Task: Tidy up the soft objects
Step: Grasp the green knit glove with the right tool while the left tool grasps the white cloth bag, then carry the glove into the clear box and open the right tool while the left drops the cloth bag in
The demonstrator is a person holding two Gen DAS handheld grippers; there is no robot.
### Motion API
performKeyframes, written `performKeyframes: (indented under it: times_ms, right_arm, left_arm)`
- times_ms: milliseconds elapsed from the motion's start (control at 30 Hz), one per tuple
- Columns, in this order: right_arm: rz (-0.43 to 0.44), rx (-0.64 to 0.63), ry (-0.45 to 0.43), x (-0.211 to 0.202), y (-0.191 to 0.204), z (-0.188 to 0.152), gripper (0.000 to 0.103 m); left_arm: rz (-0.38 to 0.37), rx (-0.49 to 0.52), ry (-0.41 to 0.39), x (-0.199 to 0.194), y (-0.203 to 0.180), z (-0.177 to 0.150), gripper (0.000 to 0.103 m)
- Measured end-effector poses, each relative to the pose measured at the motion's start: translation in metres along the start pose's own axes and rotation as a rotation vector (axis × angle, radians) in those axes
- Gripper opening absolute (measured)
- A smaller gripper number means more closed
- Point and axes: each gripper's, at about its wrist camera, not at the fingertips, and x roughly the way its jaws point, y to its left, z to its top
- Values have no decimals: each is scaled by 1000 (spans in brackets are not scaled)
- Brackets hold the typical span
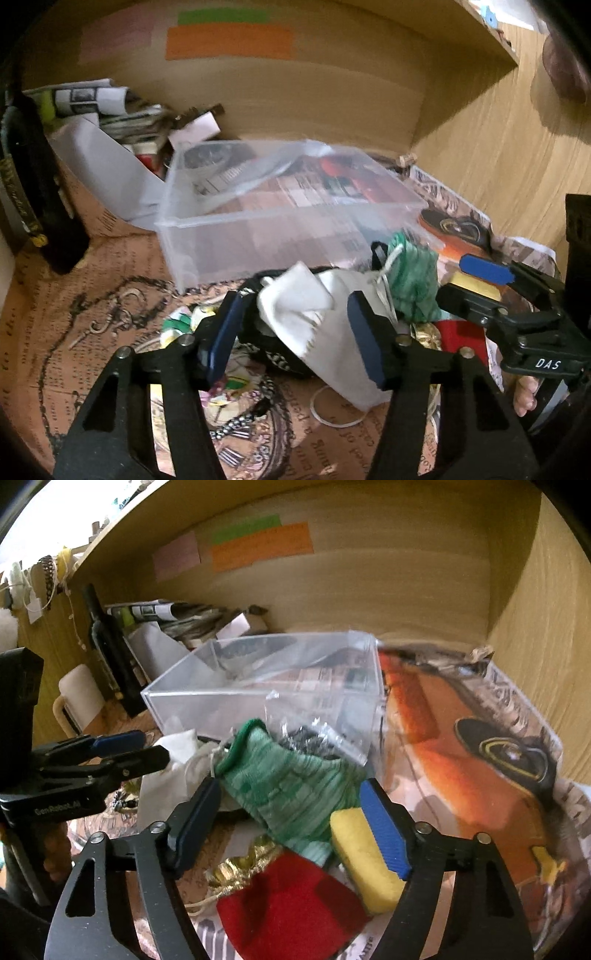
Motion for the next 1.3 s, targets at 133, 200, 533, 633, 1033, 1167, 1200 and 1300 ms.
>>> performKeyframes:
  times_ms: [133,200,533,633,1033,1167,1200,1300]
  right_arm:
    - [-4,-2,24,7,-1,-3,74]
    - [-4,1,32,9,-1,-4,74]
    - [19,-23,9,9,10,5,74]
    - [17,-48,39,20,15,5,63]
    - [31,-41,65,29,11,3,14]
    - [37,-42,32,19,11,5,11]
    - [40,-41,24,17,11,7,11]
    - [48,-42,-9,7,10,12,10]
  left_arm:
    - [17,-2,33,9,-1,-4,59]
    - [26,-1,39,11,-1,-7,59]
    - [-2,3,47,12,0,-10,37]
    - [-8,1,49,13,2,-8,19]
    - [-38,19,-7,2,-2,5,7]
    - [-45,27,-42,-8,-6,14,5]
    - [-49,28,-52,-11,-7,16,5]
    - [-56,30,-79,-17,-9,24,4]
